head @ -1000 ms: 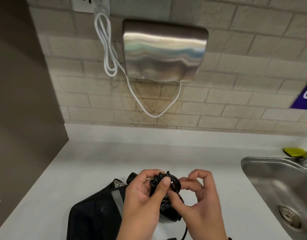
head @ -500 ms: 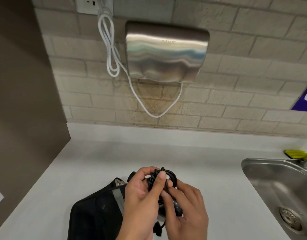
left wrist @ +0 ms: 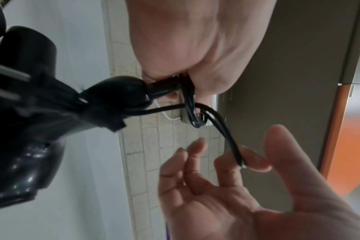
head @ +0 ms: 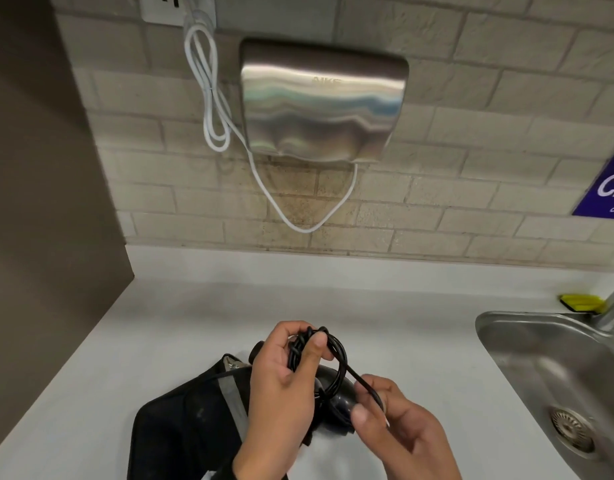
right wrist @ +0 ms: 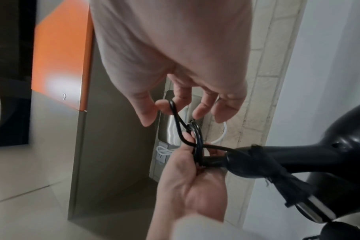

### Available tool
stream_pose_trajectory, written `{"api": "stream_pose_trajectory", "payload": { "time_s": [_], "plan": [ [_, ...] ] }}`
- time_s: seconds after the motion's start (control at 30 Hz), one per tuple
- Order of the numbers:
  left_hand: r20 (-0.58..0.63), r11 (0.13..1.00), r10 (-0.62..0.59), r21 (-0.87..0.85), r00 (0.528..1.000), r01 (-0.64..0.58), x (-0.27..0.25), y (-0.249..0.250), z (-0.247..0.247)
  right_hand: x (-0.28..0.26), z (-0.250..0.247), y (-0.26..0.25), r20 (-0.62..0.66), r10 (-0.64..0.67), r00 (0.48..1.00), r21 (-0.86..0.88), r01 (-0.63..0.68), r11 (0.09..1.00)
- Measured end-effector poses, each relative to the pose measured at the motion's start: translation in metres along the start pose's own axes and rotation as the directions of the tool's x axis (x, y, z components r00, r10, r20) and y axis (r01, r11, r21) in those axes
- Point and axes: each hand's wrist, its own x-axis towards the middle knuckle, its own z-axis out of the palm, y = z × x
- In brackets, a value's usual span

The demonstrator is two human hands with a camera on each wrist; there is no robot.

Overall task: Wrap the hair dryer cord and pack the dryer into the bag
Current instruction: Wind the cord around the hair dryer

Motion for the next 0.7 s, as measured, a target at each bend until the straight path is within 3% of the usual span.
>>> {"api": "stream_pose_trajectory", "payload": {
  "time_s": [0.13,0.17,0.23,0.27,0.3,0.33,0.47,0.57,0.7],
  "plan": [
    [0.025,0.996,0.051,0.075,0.998,-0.053,-0.002,0.002,0.004,-0.006,-0.008,0.001,0.027,0.083,0.996,0.255,-0.087,0.963],
    [0.027,0.994,0.058,0.086,0.998,-0.06,-0.001,0.001,0.004,-0.005,-0.011,0.002,0.088,0.072,0.993,0.322,-0.097,0.942],
    [0.027,0.992,0.068,0.107,0.997,-0.07,0.0,-0.001,0.004,-0.003,-0.006,-0.001,0.246,-0.081,0.966,0.548,-0.069,0.834],
    [0.025,0.992,0.069,0.108,0.997,-0.072,0.0,-0.001,0.004,0.0,-0.01,-0.006,0.145,-0.114,0.983,0.612,0.002,0.791],
    [0.022,0.992,0.068,0.106,0.997,-0.07,-0.001,-0.001,0.005,-0.002,-0.013,-0.006,0.003,-0.054,0.999,0.648,0.039,0.761],
    [0.019,0.993,0.063,0.101,0.998,-0.064,-0.001,0.0,0.005,-0.003,-0.015,-0.003,-0.031,-0.025,0.999,0.686,0.04,0.727],
    [0.048,1.0,-0.014,0.008,0.999,0.014,-0.003,0.002,0.007,0.006,-0.002,-0.01,0.133,-0.013,0.991,0.761,-0.093,0.642],
    [0.091,0.995,-0.077,-0.056,0.993,0.083,-0.002,0.002,0.006,0.002,-0.012,-0.018,-0.038,0.218,0.975,0.596,-0.153,0.788],
    [0.198,0.977,-0.164,-0.1,0.966,0.187,0.001,0.004,0.001,0.009,-0.025,-0.024,-0.026,0.26,0.965,0.493,-0.214,0.843]
  ]
}}
